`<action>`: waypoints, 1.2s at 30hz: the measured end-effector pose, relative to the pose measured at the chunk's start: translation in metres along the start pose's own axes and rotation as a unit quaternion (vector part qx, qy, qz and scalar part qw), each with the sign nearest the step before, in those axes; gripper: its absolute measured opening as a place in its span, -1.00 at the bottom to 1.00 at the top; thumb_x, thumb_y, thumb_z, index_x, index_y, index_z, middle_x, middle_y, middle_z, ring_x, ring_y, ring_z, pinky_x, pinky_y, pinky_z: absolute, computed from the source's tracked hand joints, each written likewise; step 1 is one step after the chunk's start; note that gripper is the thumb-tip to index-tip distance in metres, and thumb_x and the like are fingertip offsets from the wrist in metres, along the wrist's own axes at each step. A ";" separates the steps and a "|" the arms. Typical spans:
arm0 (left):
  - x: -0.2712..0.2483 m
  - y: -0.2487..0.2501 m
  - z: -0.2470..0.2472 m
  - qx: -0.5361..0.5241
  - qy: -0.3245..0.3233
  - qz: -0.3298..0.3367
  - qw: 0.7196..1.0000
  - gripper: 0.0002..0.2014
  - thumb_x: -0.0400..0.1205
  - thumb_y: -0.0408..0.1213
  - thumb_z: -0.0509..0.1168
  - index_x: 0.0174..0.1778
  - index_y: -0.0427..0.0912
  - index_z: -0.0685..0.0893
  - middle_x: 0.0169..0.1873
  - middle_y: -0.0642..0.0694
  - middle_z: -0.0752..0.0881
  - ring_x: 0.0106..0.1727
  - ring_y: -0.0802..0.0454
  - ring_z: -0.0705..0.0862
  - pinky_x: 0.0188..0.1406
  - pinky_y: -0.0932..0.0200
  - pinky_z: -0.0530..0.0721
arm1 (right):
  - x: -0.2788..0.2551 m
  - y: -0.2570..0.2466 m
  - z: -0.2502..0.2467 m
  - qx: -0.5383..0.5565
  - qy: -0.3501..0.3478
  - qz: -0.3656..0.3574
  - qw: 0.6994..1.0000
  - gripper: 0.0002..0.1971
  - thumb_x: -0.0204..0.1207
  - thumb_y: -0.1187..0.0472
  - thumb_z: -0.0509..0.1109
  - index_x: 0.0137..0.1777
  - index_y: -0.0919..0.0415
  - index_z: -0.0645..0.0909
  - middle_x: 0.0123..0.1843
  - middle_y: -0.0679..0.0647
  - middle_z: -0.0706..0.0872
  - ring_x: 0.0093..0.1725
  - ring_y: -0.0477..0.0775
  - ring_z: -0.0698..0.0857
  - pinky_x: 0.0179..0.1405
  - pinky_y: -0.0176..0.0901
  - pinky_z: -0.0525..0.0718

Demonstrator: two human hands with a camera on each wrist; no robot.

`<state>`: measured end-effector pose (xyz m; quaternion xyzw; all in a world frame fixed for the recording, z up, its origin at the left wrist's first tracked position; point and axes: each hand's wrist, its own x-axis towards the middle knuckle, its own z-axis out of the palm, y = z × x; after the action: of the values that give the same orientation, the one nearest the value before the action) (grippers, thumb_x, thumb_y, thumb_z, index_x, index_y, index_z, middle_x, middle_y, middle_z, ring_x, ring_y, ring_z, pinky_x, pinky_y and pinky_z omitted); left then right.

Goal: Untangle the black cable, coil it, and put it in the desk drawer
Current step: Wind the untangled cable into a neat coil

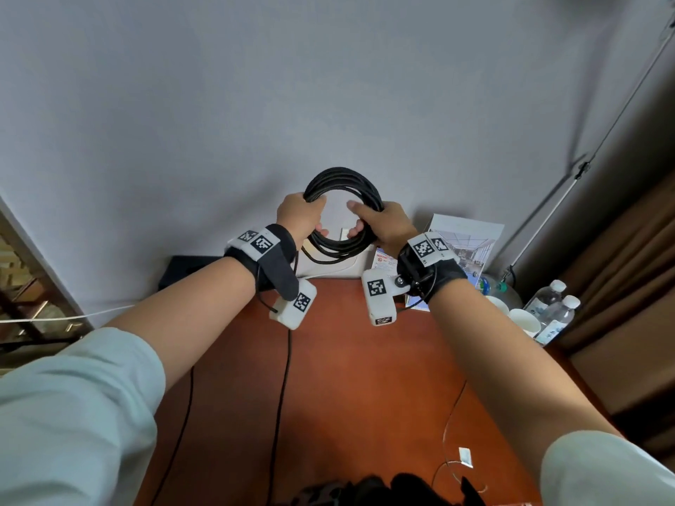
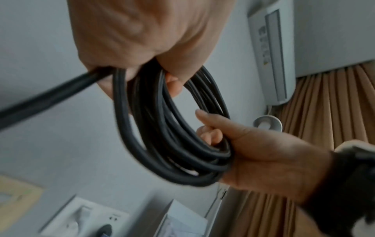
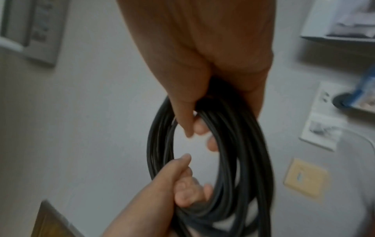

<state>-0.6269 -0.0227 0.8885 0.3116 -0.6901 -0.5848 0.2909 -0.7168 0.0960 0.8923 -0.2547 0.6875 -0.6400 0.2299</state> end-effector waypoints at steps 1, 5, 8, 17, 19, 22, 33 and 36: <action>0.000 0.001 -0.002 0.062 -0.004 0.026 0.998 -0.76 0.65 -0.20 0.23 -0.34 -0.15 0.54 -0.54 -0.07 0.51 -0.66 0.09 0.61 -0.41 0.17 0.76 | 0.001 -0.003 -0.002 -0.063 -0.013 -0.002 0.998 -0.77 0.50 0.23 0.49 -0.32 0.28 0.56 -0.52 0.12 0.63 -0.49 0.08 0.69 -0.39 -0.17 0.71; -0.002 0.009 -0.007 0.224 -0.042 0.096 0.969 -0.71 0.66 -0.27 0.15 -0.42 -0.17 0.43 -0.53 -0.06 0.49 -0.50 -0.02 0.70 -0.80 0.48 0.29 | 0.004 -0.009 0.003 -0.299 0.029 -0.099 0.949 -0.84 0.47 0.19 0.44 -0.24 0.20 0.53 -0.51 0.04 0.64 -0.53 0.02 0.70 -0.52 -0.42 0.60; 0.003 0.012 -0.008 0.217 -0.051 0.086 0.971 -0.73 0.58 -0.27 0.23 -0.44 -0.13 0.41 -0.59 -0.02 0.46 -0.51 0.01 0.74 -0.61 0.48 0.45 | 0.007 -0.003 0.009 -0.291 0.076 -0.126 0.945 -0.71 0.58 0.08 0.37 -0.34 0.13 0.45 -0.50 -0.02 0.54 -0.54 0.16 0.71 -0.61 -0.35 0.56; -0.003 0.000 -0.008 -0.021 -0.083 -0.010 0.996 -0.74 0.45 -0.41 0.48 -0.43 -0.20 0.51 -0.60 -0.05 0.47 -0.62 0.01 0.58 -0.18 -0.01 0.71 | 0.012 0.024 0.013 -0.121 0.167 -0.028 0.978 -0.73 0.62 0.08 0.29 -0.29 0.17 0.49 -0.55 0.04 0.60 -0.65 -0.05 0.64 -0.40 -0.11 0.67; -0.001 -0.003 -0.004 0.016 -0.042 -0.007 0.999 -0.70 0.42 -0.39 0.48 -0.49 -0.17 0.48 -0.62 -0.03 0.43 -0.68 0.04 0.51 -0.25 0.06 0.75 | 0.009 0.028 0.015 -0.130 0.143 -0.038 0.980 -0.80 0.57 0.16 0.32 -0.27 0.19 0.52 -0.56 0.08 0.66 -0.56 0.04 0.71 -0.34 -0.09 0.69; -0.001 0.001 -0.004 0.099 -0.019 0.018 0.995 -0.84 0.43 -0.36 0.39 -0.42 -0.17 0.56 -0.53 -0.06 0.51 -0.58 -0.01 0.55 -0.45 0.22 0.70 | 0.005 0.022 0.015 -0.181 0.120 -0.079 0.973 -0.83 0.51 0.19 0.38 -0.23 0.28 0.58 -0.48 0.14 0.71 -0.53 0.06 0.72 -0.37 -0.18 0.69; 0.001 0.017 -0.005 0.231 -0.049 0.071 0.969 -0.74 0.46 -0.30 0.34 -0.51 -0.14 0.43 -0.60 -0.03 0.48 -0.56 -0.03 0.67 -0.70 0.42 0.47 | 0.006 0.004 0.013 -0.325 0.118 -0.227 0.910 -0.87 0.54 0.26 0.34 -0.22 0.24 0.50 -0.47 0.06 0.55 -0.38 0.20 0.50 -0.35 -0.14 0.33; 0.000 0.013 -0.009 0.118 -0.135 0.040 0.983 -0.78 0.41 -0.23 0.51 -0.35 -0.15 0.57 -0.49 -0.03 0.57 -0.51 -0.01 0.64 -0.31 0.15 0.69 | 0.010 0.015 0.010 -0.305 0.146 -0.182 0.923 -0.87 0.57 0.25 0.28 -0.20 0.27 0.51 -0.32 0.24 0.67 -0.30 0.21 0.53 -0.25 -0.04 0.48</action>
<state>-0.6215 -0.0264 0.9029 0.2345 -0.7991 -0.5238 0.1791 -0.7185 0.0828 0.8768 -0.3364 0.8176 -0.4599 -0.0824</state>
